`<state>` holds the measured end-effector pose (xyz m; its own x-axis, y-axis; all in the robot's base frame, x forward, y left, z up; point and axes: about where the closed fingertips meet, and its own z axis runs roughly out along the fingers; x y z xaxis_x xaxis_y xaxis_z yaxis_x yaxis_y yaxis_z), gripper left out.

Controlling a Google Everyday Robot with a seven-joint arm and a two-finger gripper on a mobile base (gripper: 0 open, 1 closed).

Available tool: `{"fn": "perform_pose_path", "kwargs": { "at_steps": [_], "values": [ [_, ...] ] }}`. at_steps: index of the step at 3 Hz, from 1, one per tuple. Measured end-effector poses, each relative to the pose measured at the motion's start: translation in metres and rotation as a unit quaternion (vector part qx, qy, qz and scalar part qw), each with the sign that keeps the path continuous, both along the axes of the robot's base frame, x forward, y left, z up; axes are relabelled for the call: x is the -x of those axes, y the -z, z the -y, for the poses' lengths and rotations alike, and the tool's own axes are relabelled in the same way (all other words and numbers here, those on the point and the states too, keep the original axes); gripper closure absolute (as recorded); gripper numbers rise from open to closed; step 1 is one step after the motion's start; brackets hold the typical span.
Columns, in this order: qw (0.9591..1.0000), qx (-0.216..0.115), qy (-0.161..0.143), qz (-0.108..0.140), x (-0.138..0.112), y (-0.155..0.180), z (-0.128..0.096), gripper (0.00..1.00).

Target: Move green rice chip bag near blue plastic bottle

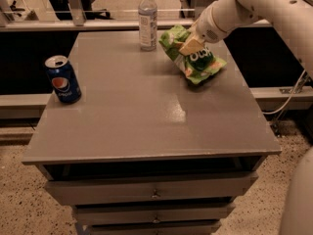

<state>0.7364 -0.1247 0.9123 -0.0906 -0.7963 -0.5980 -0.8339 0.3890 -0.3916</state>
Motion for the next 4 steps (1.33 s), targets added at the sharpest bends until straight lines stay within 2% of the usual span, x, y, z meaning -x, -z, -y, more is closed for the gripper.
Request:
{"fn": "perform_pose_path", "kwargs": {
  "at_steps": [1, 2, 3, 4],
  "values": [
    [0.9998, 0.010, -0.017, 0.005, -0.022, 0.006, -0.009, 1.00],
    [0.9997, 0.020, -0.015, 0.005, -0.044, 0.016, -0.009, 1.00],
    [0.9997, 0.021, -0.012, 0.004, -0.058, 0.020, -0.010, 0.84],
    [0.9997, 0.021, -0.013, 0.003, -0.066, 0.023, -0.012, 0.61]
  ]
}}
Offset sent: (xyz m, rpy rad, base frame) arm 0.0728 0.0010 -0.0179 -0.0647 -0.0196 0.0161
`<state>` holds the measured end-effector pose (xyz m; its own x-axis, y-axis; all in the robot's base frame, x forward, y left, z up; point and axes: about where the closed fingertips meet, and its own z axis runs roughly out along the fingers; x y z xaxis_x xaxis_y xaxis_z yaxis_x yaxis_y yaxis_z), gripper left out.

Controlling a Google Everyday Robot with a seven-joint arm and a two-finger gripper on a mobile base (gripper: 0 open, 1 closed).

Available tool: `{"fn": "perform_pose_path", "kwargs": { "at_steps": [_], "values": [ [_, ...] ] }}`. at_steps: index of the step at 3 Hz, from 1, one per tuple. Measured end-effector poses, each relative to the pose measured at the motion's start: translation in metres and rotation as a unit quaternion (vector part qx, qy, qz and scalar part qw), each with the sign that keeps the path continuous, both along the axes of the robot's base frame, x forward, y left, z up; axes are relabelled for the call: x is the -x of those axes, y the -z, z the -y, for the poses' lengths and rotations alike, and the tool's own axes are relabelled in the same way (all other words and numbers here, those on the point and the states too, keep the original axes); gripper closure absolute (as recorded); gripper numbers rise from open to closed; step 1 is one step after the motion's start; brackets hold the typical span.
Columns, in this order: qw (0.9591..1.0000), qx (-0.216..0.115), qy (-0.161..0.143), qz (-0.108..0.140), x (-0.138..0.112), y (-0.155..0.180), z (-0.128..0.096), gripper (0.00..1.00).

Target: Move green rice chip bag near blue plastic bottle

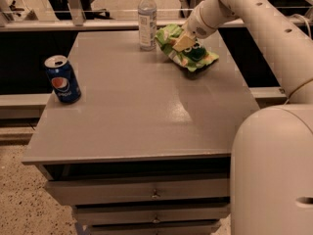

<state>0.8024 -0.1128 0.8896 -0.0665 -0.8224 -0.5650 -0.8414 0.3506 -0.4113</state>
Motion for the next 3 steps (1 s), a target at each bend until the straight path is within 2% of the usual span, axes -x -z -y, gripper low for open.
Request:
{"fn": "perform_pose_path", "kwargs": {
  "at_steps": [2, 3],
  "values": [
    [1.0000, -0.004, -0.005, 0.000, -0.004, -0.003, -0.002, 0.14],
    [0.9999, -0.012, -0.009, 0.001, -0.001, -0.011, -0.004, 0.00]
  ]
}}
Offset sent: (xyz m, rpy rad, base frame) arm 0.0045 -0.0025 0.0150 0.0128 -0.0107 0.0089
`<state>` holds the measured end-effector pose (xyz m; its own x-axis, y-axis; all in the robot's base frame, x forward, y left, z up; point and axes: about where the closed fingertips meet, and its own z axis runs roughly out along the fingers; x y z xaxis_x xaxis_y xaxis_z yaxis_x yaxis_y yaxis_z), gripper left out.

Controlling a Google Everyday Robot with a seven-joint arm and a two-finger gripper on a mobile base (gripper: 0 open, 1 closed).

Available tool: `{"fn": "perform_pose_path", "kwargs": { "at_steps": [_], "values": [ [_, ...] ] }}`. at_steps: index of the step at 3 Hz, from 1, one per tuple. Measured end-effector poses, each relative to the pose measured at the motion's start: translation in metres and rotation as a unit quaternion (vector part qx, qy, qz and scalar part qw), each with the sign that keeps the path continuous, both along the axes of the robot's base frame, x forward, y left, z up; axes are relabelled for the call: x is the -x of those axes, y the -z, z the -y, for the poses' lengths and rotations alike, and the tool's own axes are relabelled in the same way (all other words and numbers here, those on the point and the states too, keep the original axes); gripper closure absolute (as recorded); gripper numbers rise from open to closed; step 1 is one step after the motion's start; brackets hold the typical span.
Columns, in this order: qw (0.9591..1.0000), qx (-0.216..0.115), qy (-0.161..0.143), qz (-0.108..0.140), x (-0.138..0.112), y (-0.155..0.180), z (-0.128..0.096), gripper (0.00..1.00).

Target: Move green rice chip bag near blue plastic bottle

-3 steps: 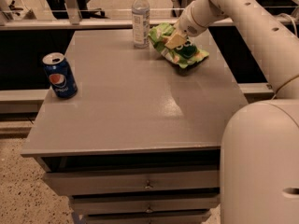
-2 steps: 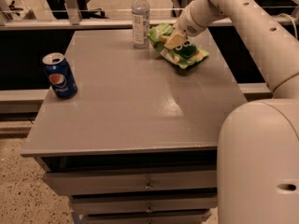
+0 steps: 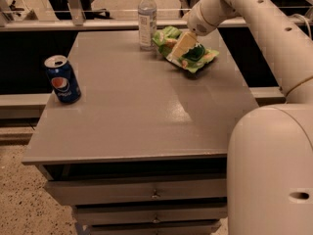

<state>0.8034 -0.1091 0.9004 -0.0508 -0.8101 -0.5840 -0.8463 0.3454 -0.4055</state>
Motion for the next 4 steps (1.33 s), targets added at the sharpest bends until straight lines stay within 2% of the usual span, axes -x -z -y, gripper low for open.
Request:
{"fn": "perform_pose_path", "kwargs": {
  "at_steps": [1, 2, 3, 4],
  "values": [
    [0.9996, -0.027, 0.002, 0.008, 0.009, -0.026, 0.011, 0.00],
    [0.9964, -0.083, 0.005, 0.013, 0.035, -0.057, 0.046, 0.00],
    [0.9885, -0.147, 0.018, 0.029, 0.082, -0.093, 0.110, 0.00],
    [0.9836, -0.170, 0.049, 0.036, 0.112, -0.101, 0.168, 0.00]
  ]
}}
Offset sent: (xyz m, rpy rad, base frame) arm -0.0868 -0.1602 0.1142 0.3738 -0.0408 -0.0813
